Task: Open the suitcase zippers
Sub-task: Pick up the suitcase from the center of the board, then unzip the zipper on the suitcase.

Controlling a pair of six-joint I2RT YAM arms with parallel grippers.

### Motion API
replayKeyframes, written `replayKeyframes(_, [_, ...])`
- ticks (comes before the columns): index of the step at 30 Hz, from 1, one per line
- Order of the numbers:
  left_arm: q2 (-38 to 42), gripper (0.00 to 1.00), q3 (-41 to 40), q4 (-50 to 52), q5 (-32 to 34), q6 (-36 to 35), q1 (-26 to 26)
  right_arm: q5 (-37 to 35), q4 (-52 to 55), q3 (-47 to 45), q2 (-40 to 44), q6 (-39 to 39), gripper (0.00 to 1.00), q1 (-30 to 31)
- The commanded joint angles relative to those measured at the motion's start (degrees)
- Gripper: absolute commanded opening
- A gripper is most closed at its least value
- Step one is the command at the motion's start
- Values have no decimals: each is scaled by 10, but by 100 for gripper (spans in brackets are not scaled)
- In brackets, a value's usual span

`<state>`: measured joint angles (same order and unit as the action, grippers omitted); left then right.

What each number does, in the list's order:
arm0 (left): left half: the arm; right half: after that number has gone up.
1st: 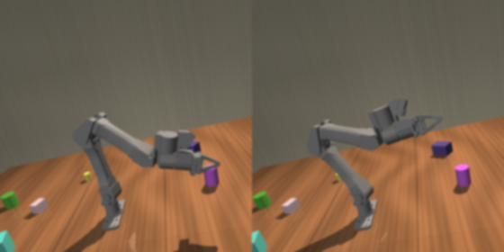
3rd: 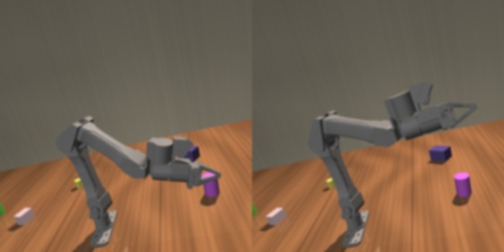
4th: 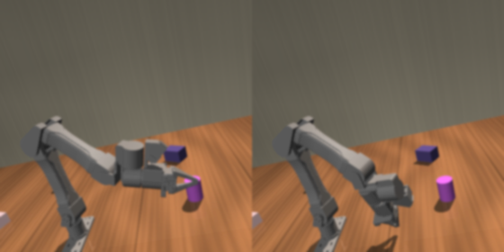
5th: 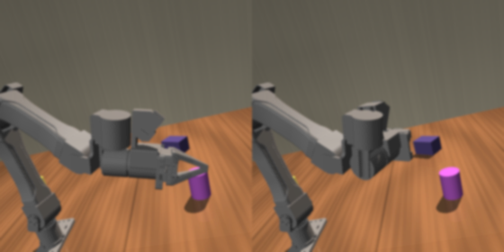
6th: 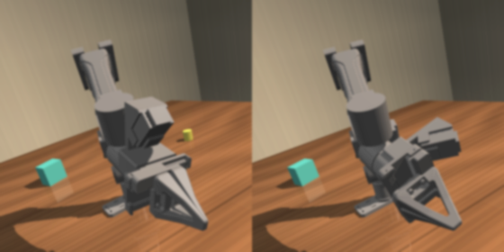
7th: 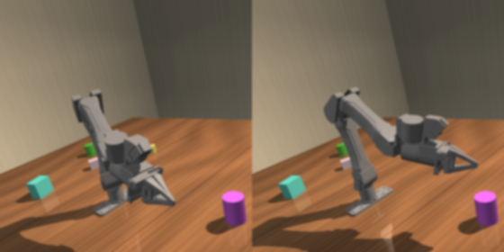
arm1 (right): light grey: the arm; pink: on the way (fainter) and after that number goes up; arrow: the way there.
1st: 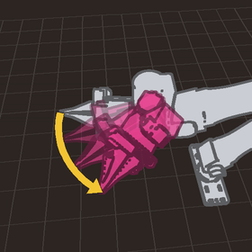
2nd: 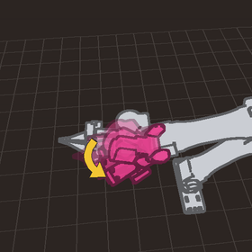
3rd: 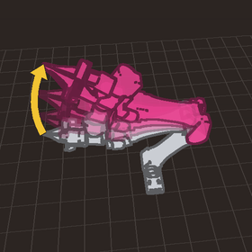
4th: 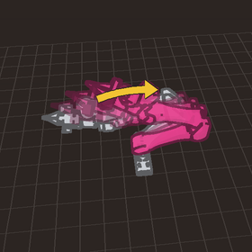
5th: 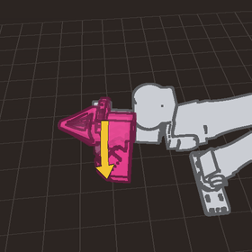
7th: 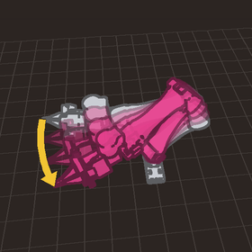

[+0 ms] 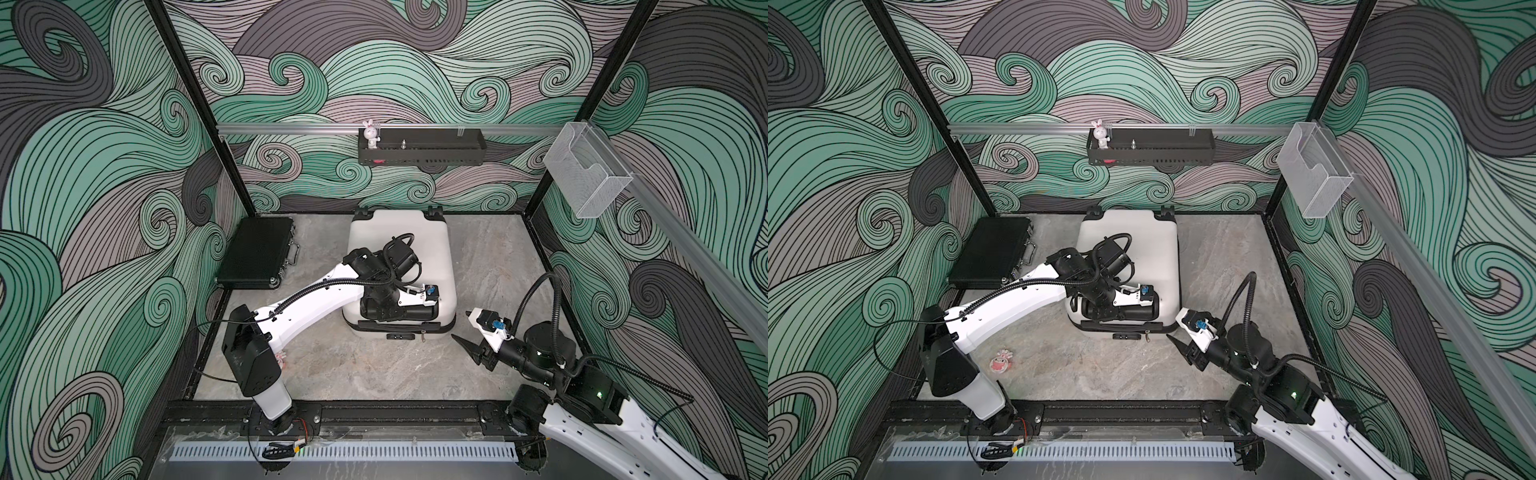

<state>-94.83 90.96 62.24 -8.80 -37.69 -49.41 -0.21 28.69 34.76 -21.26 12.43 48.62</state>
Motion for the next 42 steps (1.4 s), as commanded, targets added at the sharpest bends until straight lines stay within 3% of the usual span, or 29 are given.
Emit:
replayKeyframes(1, [9, 1, 34, 18, 24, 19, 9, -2, -16, -16, -1, 8, 65, -1])
replayKeyframes(11, [73, 0, 60, -9, -52, 78, 39, -10, -26, -38, -20, -27, 60, -1])
replayKeyframes(24, [114, 0, 46, -94, -54, 147, 62, -43, -111, -76, -103, -101, 51, 1])
replayKeyframes(42, [109, 0, 70, -101, -66, 152, 63, -95, -323, -101, -264, -146, 45, 41])
